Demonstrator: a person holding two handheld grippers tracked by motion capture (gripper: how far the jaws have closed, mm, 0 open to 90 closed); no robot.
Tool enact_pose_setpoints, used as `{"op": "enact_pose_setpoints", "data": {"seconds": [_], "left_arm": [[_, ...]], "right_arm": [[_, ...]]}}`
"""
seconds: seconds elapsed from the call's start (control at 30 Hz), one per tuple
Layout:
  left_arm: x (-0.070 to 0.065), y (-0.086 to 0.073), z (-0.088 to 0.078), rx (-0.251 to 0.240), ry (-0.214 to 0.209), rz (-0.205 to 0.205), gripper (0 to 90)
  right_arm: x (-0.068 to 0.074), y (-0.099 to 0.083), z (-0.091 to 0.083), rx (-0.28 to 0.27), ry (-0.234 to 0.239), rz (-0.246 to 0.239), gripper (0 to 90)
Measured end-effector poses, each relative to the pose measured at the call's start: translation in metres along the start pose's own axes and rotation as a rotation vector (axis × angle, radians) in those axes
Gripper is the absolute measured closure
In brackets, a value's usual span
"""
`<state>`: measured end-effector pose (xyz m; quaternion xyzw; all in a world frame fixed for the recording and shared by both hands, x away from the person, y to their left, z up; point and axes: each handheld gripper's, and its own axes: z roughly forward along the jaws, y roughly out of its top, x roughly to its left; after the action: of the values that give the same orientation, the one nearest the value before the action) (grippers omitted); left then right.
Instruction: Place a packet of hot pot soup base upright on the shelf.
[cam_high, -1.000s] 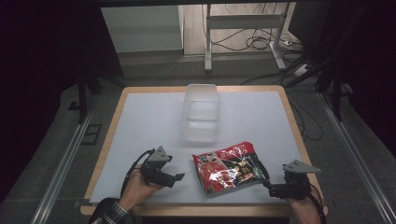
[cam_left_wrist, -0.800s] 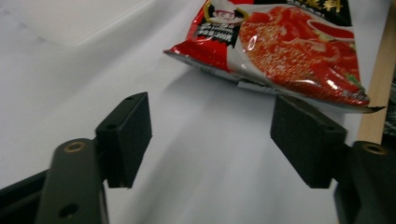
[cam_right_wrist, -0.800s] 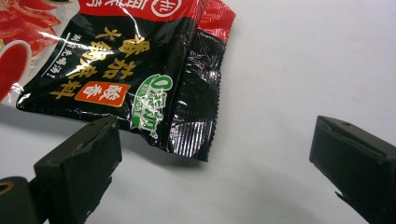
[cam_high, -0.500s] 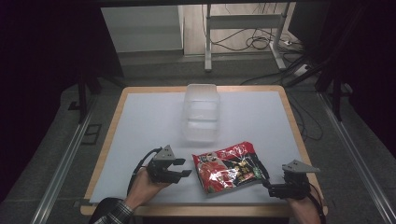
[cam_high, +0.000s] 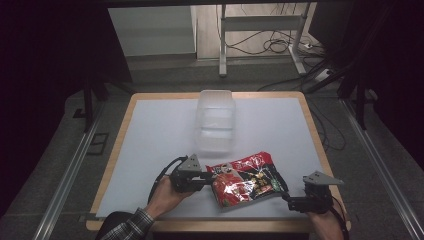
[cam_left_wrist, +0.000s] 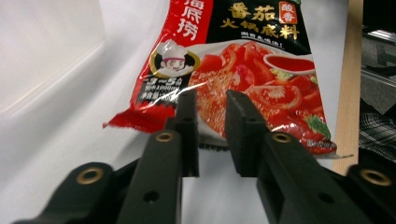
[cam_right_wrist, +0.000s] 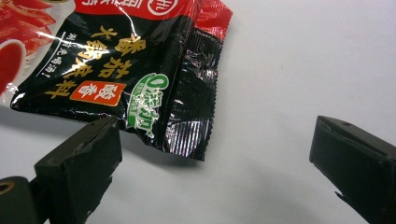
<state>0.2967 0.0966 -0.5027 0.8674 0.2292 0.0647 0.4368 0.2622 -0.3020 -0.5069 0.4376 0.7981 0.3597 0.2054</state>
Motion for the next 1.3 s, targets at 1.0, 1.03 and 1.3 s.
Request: {"op": "enact_pose_setpoints", "data": {"seconds": [1.0,1.03,1.3], "left_arm": [[-0.008,-0.005,0.031,0.062,-0.014,0.067,89.8],[-0.009,-0.007,0.031,0.058,-0.008,0.069,89.9],[-0.012,-0.013,0.029,0.075,0.018,0.104,90.0]], "right_arm": [[-0.002,-0.001,-0.002,0.015,-0.023,0.004,3.0],[-0.003,-0.001,-0.003,0.014,-0.027,0.004,3.0],[-0.002,0.002,-0.011,0.004,0.007,0.02,3.0]]}}
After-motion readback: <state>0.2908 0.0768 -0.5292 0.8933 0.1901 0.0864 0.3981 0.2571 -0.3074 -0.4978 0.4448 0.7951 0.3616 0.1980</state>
